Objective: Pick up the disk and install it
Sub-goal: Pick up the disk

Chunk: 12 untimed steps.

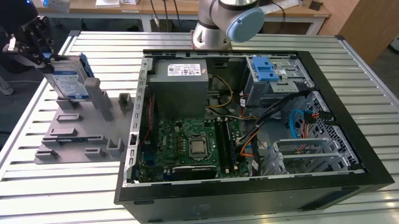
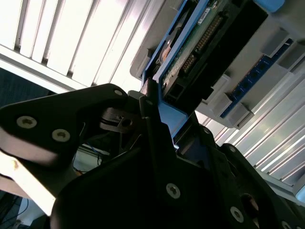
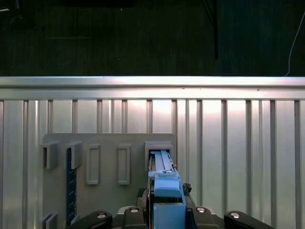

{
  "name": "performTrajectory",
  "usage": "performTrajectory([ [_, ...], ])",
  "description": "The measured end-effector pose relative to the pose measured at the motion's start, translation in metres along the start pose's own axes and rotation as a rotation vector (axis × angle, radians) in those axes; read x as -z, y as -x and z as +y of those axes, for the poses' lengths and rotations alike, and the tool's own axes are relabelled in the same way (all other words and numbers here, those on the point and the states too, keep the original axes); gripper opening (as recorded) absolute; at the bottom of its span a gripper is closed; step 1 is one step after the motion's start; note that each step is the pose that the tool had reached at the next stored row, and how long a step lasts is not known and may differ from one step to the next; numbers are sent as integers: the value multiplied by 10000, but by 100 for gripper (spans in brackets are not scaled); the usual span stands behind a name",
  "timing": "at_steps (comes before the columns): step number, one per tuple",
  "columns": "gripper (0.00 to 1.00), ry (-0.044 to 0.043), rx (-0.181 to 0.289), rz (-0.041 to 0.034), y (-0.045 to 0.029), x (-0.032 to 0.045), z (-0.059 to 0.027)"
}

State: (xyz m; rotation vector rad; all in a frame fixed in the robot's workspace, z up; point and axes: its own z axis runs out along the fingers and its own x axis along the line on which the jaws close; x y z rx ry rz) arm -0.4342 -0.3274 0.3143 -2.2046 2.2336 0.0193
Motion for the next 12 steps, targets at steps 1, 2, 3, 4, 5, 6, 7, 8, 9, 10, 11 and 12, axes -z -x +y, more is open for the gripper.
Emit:
performTrajectory([
  [1,36,0,0,0,0,11,0],
  [2,36,-1,0,-1,0,24,0],
  [3,36,-1,0,-2,0,37,0],
  [4,36,-1,0,-1,1,51,0],
  [5,36,-1,0,-2,1,67,0],
  [6,36,-1,0,-1,1,83,0],
  [7,36,-1,0,-1,1,99,1],
  [8,36,0,0,-1,1,115,1],
  [9,36,0,0,-3,2,128,1],
  [10,36,0,0,-6,2,141,1],
  [11,36,0,0,-11,2,154,1],
  [12,36,-1,0,-15,2,169,1],
])
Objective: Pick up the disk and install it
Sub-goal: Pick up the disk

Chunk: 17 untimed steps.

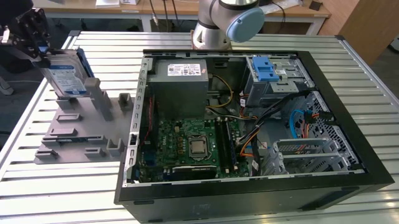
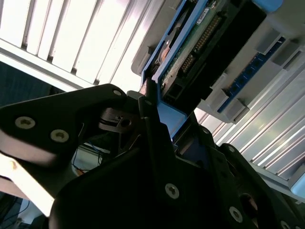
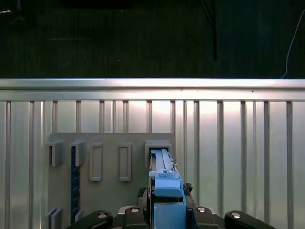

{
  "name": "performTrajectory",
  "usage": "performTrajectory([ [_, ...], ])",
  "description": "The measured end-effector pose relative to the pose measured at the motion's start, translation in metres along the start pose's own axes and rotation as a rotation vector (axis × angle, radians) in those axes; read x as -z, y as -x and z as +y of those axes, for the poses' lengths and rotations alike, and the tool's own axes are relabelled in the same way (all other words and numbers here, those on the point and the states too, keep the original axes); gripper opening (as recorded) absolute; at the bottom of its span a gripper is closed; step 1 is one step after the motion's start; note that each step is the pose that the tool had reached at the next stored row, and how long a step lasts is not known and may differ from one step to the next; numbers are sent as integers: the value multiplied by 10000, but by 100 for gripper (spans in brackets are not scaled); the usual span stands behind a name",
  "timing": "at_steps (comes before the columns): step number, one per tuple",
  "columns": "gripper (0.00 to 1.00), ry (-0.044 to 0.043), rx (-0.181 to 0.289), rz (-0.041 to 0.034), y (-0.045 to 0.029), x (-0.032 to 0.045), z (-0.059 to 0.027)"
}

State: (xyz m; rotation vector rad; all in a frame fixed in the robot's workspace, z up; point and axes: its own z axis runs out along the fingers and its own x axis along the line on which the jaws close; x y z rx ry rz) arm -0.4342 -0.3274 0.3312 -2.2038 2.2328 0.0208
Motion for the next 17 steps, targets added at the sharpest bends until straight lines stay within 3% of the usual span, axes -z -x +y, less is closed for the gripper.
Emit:
performTrajectory([
  [17,36,1,0,-35,3,230,1],
])
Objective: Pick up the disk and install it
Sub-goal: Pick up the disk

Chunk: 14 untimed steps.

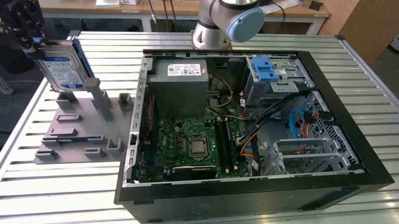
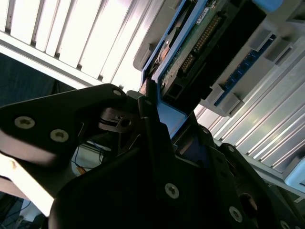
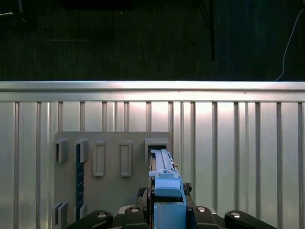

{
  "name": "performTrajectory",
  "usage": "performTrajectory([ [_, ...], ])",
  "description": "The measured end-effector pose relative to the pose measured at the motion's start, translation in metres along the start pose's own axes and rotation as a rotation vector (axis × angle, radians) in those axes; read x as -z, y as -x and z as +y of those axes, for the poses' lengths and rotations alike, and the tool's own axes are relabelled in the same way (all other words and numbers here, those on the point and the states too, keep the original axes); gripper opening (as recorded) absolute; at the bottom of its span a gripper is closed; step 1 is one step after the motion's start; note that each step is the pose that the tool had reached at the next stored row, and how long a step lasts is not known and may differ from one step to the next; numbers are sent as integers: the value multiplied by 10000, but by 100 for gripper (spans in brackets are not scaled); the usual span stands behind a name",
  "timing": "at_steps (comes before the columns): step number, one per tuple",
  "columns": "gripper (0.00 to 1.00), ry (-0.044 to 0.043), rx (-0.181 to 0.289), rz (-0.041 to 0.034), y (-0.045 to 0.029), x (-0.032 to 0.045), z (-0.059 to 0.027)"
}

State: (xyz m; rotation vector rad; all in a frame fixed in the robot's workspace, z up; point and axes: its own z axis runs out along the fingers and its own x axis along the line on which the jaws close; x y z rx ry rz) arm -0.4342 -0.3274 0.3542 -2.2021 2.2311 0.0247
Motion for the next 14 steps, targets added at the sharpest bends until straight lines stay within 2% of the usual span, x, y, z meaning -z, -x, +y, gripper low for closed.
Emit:
performTrajectory([
  [14,36,0,0,-5,3,165,1],
])
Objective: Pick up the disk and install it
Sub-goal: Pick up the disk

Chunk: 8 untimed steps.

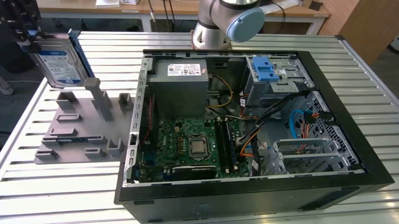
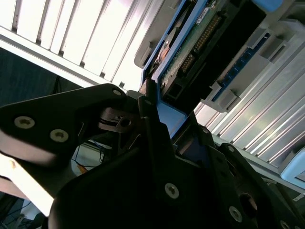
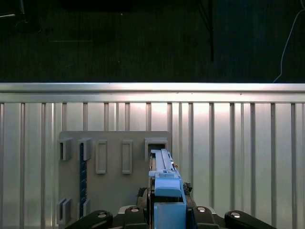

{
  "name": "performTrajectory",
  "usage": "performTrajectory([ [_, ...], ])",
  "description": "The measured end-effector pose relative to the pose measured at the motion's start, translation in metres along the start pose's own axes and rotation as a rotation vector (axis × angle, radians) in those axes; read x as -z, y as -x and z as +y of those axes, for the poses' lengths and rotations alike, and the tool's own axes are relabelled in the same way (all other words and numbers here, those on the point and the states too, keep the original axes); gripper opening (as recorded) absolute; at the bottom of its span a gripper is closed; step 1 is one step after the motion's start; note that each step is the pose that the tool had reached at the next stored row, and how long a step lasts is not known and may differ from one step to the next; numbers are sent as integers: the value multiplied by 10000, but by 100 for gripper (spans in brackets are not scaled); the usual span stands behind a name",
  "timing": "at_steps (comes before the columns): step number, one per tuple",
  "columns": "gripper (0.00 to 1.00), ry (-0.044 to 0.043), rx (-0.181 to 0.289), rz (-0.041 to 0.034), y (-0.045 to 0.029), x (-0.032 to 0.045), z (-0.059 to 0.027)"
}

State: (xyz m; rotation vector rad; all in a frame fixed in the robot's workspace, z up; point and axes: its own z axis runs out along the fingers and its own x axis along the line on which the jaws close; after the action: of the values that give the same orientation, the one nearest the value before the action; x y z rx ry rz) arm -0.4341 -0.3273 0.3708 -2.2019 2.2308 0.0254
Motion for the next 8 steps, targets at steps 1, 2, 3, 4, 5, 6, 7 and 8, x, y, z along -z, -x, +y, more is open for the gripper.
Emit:
performTrajectory([
  [1,36,-1,0,0,0,13,0],
  [2,36,0,0,0,1,27,0],
  [3,36,0,1,0,1,41,0],
  [4,36,-1,2,0,1,54,0],
  [5,36,0,1,0,1,68,0],
  [6,36,0,1,0,2,83,0],
  [7,36,-1,1,0,2,98,1],
  [8,36,0,0,0,3,112,1],
])
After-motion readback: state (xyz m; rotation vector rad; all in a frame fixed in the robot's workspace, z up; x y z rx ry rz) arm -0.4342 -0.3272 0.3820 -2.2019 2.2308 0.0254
